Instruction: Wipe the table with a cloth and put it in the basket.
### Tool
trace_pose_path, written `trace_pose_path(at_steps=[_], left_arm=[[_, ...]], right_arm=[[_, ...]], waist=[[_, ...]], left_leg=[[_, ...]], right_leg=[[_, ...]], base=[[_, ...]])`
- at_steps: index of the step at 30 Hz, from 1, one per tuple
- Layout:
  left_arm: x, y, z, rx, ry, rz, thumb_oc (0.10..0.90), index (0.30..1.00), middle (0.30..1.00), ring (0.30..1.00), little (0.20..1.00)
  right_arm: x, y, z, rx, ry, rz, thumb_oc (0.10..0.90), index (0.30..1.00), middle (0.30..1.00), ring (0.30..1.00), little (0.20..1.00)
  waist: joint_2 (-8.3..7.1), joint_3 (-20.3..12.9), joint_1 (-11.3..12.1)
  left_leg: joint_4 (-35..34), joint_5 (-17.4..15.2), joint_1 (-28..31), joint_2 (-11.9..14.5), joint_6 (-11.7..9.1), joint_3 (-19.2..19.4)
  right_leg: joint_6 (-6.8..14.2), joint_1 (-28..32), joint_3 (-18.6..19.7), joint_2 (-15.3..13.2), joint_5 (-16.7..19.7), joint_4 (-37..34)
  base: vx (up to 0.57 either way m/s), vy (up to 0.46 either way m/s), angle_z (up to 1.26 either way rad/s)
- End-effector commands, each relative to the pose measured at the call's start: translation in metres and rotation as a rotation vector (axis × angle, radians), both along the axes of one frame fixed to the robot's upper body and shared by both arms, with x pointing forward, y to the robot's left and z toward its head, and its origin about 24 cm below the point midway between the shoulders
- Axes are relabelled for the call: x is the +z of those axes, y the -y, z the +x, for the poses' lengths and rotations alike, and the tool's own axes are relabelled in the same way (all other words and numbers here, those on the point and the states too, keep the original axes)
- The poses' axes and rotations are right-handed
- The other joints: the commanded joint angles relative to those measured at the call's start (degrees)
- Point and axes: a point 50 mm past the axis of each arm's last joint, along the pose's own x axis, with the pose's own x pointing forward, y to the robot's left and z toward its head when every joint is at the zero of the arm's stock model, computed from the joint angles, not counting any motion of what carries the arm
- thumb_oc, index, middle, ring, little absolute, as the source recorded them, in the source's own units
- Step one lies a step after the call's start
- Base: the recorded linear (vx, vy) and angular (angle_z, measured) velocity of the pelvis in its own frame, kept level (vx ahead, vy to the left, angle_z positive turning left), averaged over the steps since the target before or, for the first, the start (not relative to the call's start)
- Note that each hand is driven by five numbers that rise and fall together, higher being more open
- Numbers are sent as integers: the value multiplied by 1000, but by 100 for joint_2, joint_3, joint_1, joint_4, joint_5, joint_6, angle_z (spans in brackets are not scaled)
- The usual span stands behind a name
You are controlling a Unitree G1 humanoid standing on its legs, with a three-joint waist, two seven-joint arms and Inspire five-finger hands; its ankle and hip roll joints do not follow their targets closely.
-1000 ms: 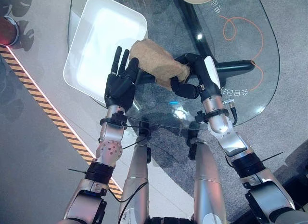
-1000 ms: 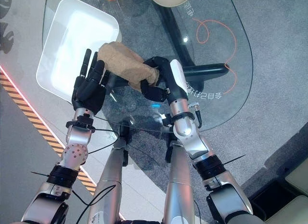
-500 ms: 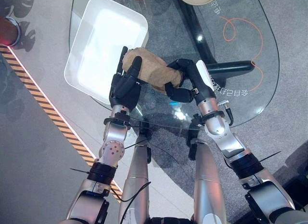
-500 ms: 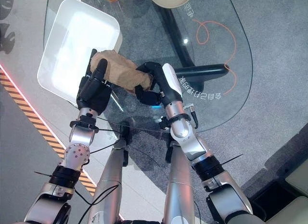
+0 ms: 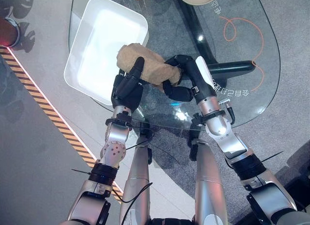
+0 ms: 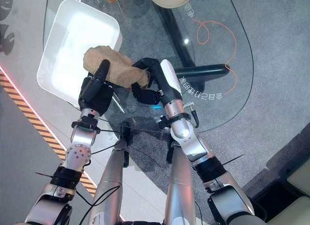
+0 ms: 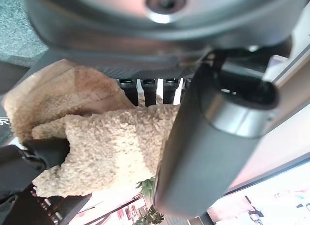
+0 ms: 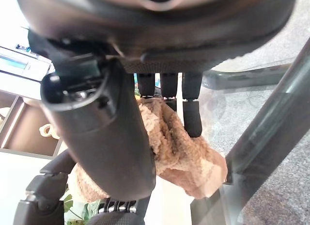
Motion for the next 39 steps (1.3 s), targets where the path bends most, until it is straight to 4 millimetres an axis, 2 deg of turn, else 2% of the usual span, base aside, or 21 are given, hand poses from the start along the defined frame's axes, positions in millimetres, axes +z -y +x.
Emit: trace_pose_path(at_steps=[1,29,30,32,34,39], left_arm=[[47,8,-14,-52,266,-10,100,300,300,300,200],[51,1,-17,27,304,-14,100,300,300,300,200],[51,0,-17,31,305,-16,100,300,300,300,200],[51,-1,-17,45,308,-24,100,300,300,300,200],[51,-2,-17,52,308,-26,100,300,300,300,200],[53,-8,-18,128,303,-69,100,300,300,300,200]], right_arm=[[77,-38,-47,288,384,136,100,300,300,300,200],[74,-37,-46,278,381,136,103,302,302,302,203],[74,-37,-46,277,380,138,224,406,406,406,324],[74,-37,-46,276,380,144,671,789,789,789,771],[75,-37,-46,275,380,145,800,900,900,900,900],[75,-37,-45,273,377,148,800,900,900,900,900]], waist=[[-64,-142,-24],[-75,-142,-3],[-75,-142,-2],[-76,-142,2],[-76,-142,4],[-78,-142,12]], left_leg=[[405,-392,49,-474,685,598],[379,-377,89,-487,686,579],[382,-377,87,-484,686,580],[384,-379,88,-482,687,581],[387,-379,86,-483,687,580],[364,-370,92,-497,688,567]], right_leg=[[-155,373,-162,376,305,-587],[-145,387,-174,381,312,-571],[-145,382,-174,380,312,-564],[-145,385,-176,378,308,-563],[-146,384,-176,379,307,-560],[-146,389,-181,383,308,-579]], base=[[0,0,0],[0,0,0],[0,0,0],[0,0,0],[0,0,0],[0,0,0]])
